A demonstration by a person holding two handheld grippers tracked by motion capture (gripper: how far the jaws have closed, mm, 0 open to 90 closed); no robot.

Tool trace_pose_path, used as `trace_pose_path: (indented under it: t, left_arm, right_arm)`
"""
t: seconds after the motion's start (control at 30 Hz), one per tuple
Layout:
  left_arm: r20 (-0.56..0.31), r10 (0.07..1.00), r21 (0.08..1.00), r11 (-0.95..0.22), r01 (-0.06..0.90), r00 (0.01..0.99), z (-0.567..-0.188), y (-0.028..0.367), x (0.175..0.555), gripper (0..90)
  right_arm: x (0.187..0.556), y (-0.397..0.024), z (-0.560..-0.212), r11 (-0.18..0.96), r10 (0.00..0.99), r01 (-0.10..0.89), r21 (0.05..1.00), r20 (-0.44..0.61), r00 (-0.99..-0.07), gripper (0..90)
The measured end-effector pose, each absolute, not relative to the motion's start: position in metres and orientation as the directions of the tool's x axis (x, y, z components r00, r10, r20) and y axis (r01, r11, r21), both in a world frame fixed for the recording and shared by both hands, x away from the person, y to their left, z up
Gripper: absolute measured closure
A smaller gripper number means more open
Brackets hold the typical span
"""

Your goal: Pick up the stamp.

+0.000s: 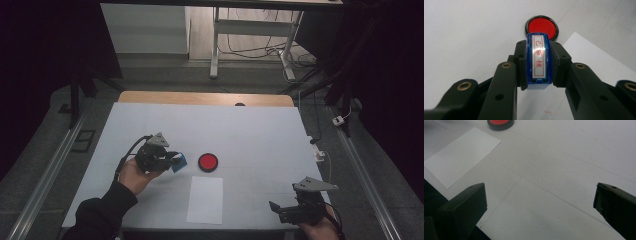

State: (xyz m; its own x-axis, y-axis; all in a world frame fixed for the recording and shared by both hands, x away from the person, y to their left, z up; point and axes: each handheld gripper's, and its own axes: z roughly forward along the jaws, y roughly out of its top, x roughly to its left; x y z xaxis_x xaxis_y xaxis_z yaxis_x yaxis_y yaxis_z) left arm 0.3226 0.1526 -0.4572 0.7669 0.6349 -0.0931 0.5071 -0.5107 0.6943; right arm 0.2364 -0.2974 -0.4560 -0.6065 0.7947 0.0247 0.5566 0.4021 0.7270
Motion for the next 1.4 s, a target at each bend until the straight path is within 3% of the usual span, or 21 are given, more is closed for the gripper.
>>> trace_pose_path:
  t: [0.53,1.4]
  left_arm:
    - [-0.12,0.61,0.723,-0.487,0.49,0.784,-0.449,0.153,0.291,70.3]
    - [-0.147,0.521,0.739,-0.508,0.444,0.841,-0.447,0.127,0.277,70.4]
  right_arm:
    - [0.236,-0.297,-0.456,0.404,0.794,0.557,0.725,0.024,-0.607,0.0]
    - [0.237,-0.296,-0.456,0.416,0.788,0.554,0.721,0.018,-0.615,0.0]
